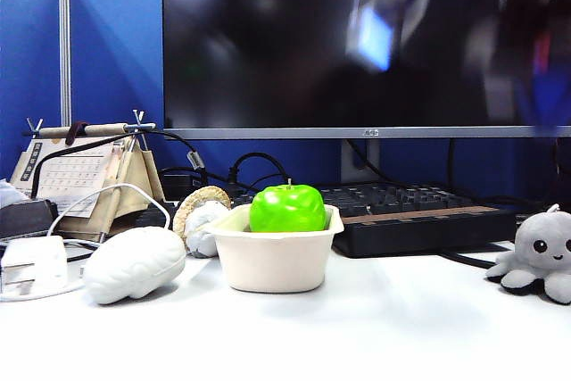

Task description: Place the tilting octopus upright.

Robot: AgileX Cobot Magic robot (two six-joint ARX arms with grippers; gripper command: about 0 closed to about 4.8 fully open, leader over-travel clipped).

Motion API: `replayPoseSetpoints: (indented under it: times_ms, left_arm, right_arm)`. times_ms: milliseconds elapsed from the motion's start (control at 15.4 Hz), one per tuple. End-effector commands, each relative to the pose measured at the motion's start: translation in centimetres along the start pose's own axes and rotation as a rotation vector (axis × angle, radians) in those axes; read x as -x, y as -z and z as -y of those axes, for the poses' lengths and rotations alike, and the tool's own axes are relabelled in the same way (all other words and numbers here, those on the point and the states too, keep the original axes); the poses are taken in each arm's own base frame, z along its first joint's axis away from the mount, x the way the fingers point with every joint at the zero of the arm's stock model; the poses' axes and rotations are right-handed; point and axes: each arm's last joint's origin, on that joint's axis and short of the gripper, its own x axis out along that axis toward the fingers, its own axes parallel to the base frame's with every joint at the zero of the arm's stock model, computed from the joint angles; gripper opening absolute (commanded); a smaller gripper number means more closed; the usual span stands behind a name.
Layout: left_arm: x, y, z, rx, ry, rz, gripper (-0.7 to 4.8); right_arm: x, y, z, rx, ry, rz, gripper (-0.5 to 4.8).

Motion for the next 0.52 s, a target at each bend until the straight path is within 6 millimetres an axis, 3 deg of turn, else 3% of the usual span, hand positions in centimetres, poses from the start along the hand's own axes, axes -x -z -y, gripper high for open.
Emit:
replayPoseSetpoints:
  times_ms: [65,130,195,326,391,456,521]
  left_arm:
    - [6.5,2.0,6.1,-0.198,0.01,0.199,1.21]
    - [8.3,2.9,7.8,-0.253,0.002,0.259,1.21]
    - [11.3,5.0,10.5,-0.368,-0.004,0.354,1.21]
    - [14.8,8.6,13.7,-0.493,-0.029,0.469,1.19]
    - [15.9,9.9,14.7,-0.523,-0.032,0.504,1.03]
    - [16.8,11.1,15.5,-0.55,-0.033,0.533,0.64]
    - [18.1,13.6,16.7,-0.577,-0.032,0.567,0.44]
  right_arm:
    - [3.4,2.5,2.7,-0.285,-0.087,0.17,1.53]
    - [4.4,3.5,3.5,-0.349,-0.13,0.226,1.53]
    - [6.2,5.1,4.9,-0.442,-0.229,0.342,1.53]
    - [8.9,7.0,7.0,-0.531,-0.42,0.564,1.4]
    - [9.6,7.5,7.6,-0.54,-0.477,0.634,0.96]
    - [10.4,8.2,8.5,-0.544,-0.547,0.726,-0.11]
    - [11.5,9.1,10.0,-0.552,-0.639,0.878,-0.01]
